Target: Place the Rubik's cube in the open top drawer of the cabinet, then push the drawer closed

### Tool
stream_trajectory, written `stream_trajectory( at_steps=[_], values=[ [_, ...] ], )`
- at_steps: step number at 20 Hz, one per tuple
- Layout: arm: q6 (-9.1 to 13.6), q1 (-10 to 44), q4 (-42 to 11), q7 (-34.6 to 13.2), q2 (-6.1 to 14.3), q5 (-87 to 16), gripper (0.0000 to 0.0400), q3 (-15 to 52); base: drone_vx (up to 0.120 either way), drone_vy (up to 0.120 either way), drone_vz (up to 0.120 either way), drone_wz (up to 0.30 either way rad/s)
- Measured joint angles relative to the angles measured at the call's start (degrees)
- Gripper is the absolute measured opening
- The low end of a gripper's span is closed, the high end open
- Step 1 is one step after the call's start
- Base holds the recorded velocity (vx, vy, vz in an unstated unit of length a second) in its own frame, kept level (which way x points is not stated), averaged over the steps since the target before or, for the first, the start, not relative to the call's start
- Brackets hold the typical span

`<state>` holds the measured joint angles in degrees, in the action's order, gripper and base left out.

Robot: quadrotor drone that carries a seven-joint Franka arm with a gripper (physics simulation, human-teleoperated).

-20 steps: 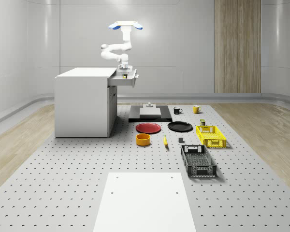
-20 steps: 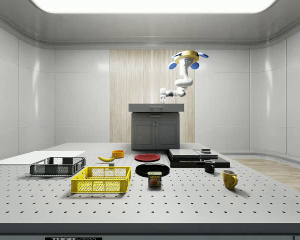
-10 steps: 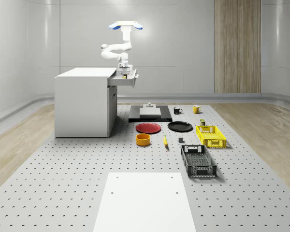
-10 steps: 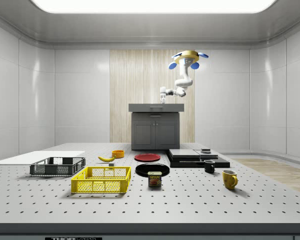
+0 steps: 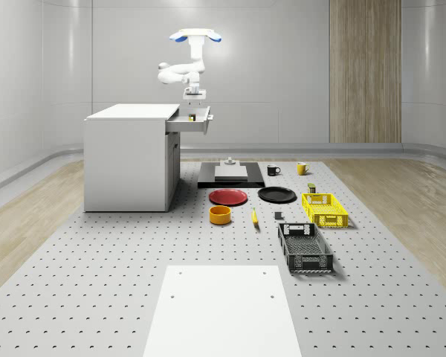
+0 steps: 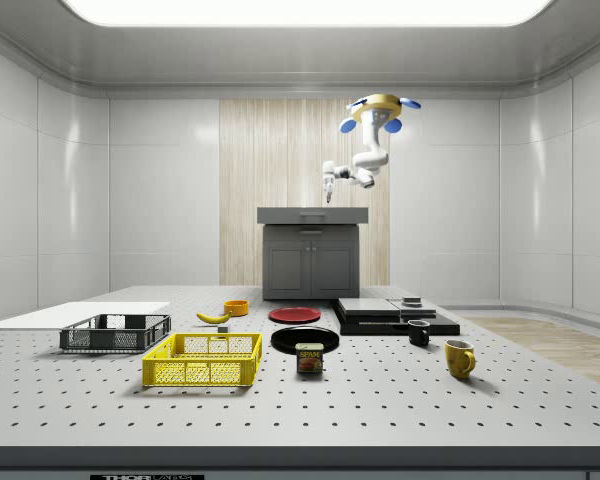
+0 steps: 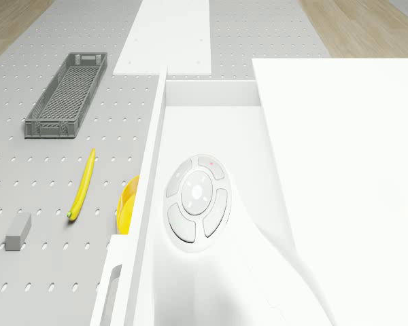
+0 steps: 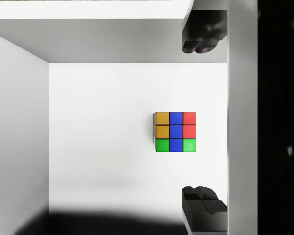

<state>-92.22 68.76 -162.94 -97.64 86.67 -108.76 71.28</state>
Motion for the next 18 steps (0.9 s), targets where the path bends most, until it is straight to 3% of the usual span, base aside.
stream_trajectory(
  at_steps=[3, 12, 18],
  values=[
    [0.5, -0.2, -0.3, 0.0, 0.0, 1.2, 0.04, 1.2, -0.107, 0.12, 0.093, 0.0],
    [0.8, -0.3, -0.6, -0.1, 0.1, 2.4, 0.04, 2.5, 0.0, 0.12, 0.0, 0.0],
    [0.7, -0.2, -0.7, -0.1, 0.2, 2.6, 0.04, 2.7, 0.0, 0.12, -0.12, 0.0]
  ],
)
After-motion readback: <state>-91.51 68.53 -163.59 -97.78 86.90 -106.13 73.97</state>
